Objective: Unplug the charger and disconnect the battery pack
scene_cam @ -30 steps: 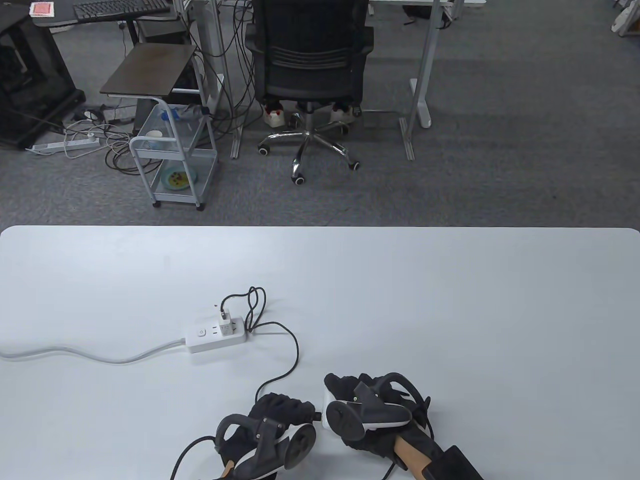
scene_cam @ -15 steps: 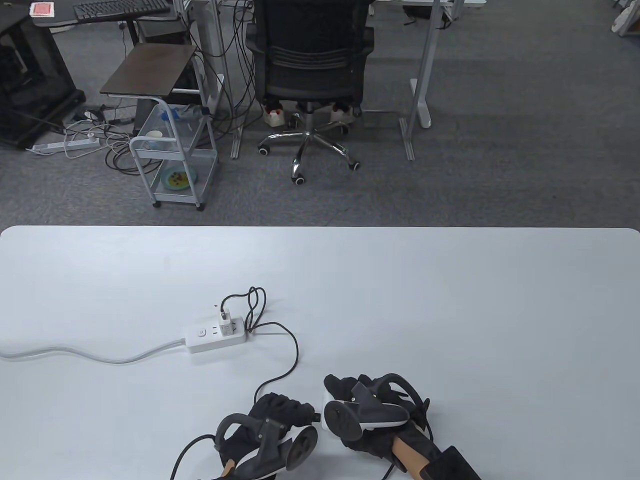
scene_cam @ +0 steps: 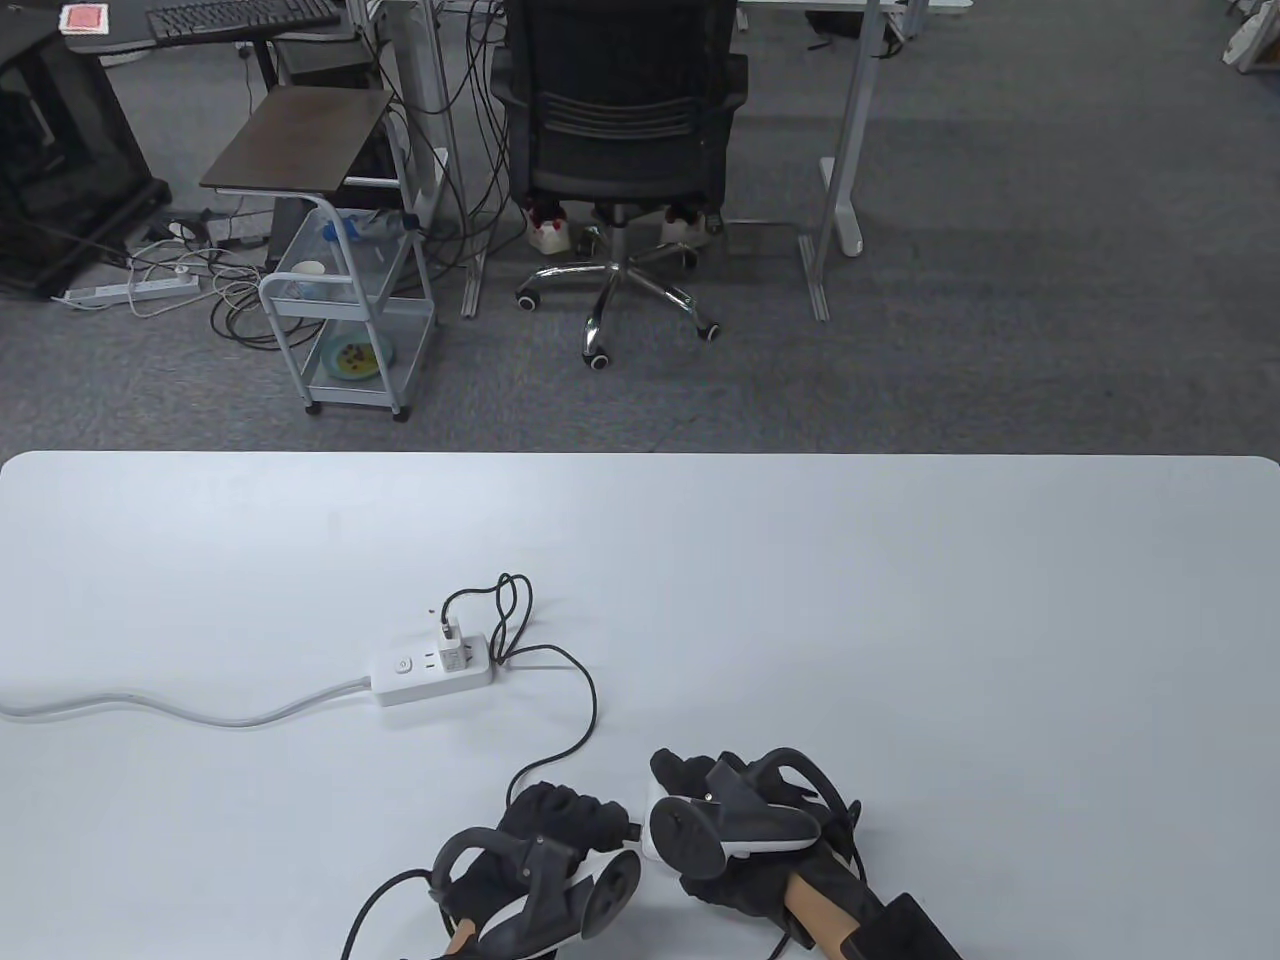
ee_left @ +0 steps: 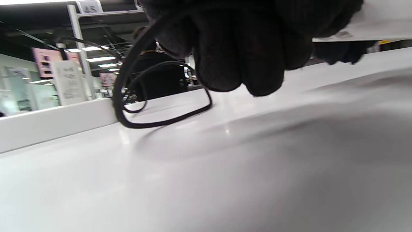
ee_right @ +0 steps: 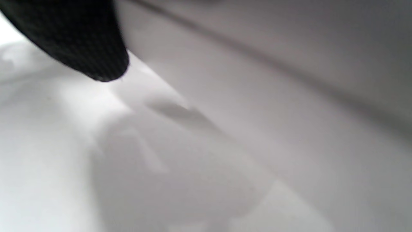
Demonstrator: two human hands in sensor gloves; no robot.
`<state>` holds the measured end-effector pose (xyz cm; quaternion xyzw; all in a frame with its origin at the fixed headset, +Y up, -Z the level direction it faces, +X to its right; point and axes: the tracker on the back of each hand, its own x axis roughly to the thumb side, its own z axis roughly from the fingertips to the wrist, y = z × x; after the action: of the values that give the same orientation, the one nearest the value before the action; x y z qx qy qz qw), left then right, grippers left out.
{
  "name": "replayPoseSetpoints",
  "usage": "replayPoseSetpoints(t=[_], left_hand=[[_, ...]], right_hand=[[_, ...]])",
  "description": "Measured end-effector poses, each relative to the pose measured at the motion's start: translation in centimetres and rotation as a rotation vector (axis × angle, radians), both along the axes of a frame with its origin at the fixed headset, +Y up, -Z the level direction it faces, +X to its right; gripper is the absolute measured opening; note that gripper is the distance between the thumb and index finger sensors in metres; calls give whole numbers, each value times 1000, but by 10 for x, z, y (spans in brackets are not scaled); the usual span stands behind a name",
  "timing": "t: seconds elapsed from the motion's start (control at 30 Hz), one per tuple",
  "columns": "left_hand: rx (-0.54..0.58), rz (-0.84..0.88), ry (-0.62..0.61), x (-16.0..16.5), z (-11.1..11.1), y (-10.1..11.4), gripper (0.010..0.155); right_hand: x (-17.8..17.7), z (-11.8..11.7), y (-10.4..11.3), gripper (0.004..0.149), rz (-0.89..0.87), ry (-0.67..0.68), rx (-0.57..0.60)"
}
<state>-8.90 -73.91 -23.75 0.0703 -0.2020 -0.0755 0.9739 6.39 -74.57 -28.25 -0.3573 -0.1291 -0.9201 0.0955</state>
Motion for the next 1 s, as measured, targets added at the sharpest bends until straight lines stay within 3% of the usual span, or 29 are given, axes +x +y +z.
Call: replayPoseSetpoints(t=[0.27, 0.47, 0.57, 0.67, 0.93, 0.97, 1.0], left_hand=[[7, -7, 108, 0, -6, -3, 41], [3, 19, 44, 3, 5, 5, 41], [-29, 43, 98, -3, -4, 3, 41], [-2, 29, 124, -4, -7, 3, 41], [-10, 40, 86, -9, -2, 13, 41], [34, 63, 66, -11, 2, 17, 40], [156, -13, 74, -20, 5, 20, 40]], right_hand=[[-4, -1, 3, 109, 3, -26, -25], [1, -1, 3, 109, -12, -26, -50], [1, 0, 5, 110, -45, -29, -75], [-4, -2, 9, 110, -9, -27, -20], [-2, 1, 18, 110, -44, -34, -41], [1, 1, 19, 110, -61, -31, -46], [6, 1, 20, 110, -42, -64, -31]])
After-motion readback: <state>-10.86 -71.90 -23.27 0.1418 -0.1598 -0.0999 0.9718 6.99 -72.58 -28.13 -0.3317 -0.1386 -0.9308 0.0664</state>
